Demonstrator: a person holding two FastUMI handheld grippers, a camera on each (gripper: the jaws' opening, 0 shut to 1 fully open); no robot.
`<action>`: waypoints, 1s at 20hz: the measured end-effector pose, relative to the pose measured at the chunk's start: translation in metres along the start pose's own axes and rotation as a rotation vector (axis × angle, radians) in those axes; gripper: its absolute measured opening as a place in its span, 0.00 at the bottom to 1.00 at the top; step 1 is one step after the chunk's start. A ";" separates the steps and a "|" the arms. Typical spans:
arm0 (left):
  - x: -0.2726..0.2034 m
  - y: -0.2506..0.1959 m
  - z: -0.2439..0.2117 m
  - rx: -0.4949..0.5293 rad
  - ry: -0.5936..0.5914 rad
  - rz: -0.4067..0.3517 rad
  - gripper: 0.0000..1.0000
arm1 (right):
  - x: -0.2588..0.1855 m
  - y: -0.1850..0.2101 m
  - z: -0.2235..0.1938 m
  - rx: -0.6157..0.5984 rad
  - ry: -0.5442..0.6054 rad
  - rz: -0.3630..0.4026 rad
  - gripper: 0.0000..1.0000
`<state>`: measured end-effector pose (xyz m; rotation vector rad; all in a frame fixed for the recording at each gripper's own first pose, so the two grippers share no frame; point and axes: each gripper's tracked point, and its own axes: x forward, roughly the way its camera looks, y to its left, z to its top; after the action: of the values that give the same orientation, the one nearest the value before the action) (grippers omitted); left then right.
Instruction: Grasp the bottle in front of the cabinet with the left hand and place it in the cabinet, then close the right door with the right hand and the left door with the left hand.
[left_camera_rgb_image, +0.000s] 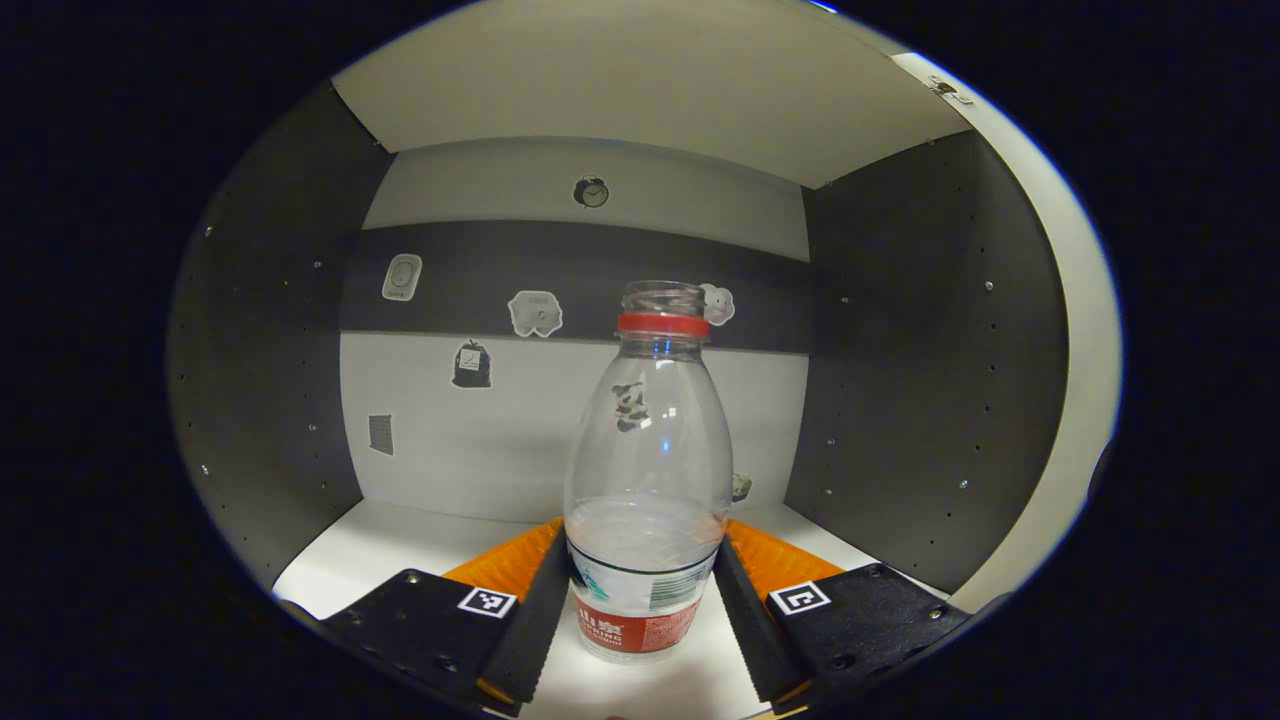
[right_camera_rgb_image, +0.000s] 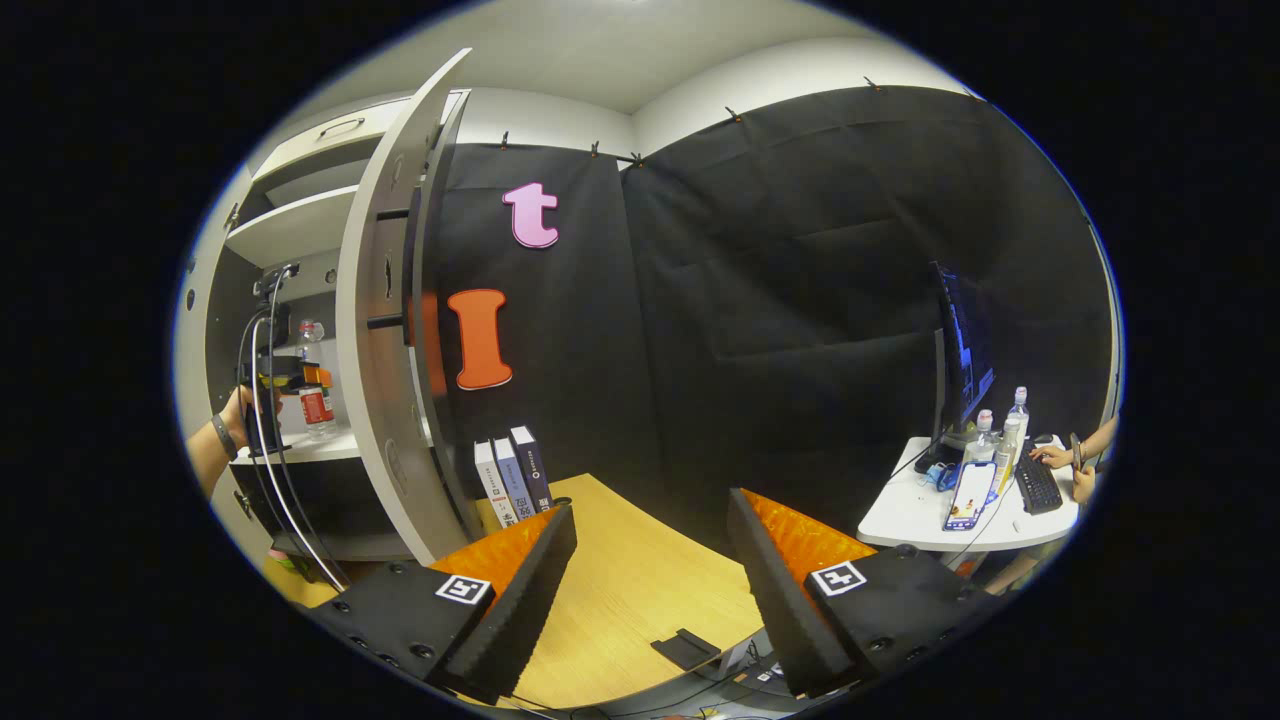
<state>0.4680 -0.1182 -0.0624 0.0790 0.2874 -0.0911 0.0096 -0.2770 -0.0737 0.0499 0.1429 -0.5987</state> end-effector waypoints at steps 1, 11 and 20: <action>0.001 0.002 -0.001 -0.008 0.002 0.000 0.78 | 0.000 0.000 0.000 0.004 0.001 0.001 1.00; -0.042 0.008 0.063 -0.069 -0.211 0.034 0.94 | 0.004 0.001 0.001 0.007 0.006 0.049 1.00; -0.156 -0.011 0.134 -0.094 -0.390 0.033 0.94 | 0.000 0.016 0.011 -0.019 0.004 0.216 1.00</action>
<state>0.3549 -0.1293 0.1094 -0.0284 -0.0988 -0.0586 0.0196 -0.2645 -0.0629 0.0475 0.1446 -0.3813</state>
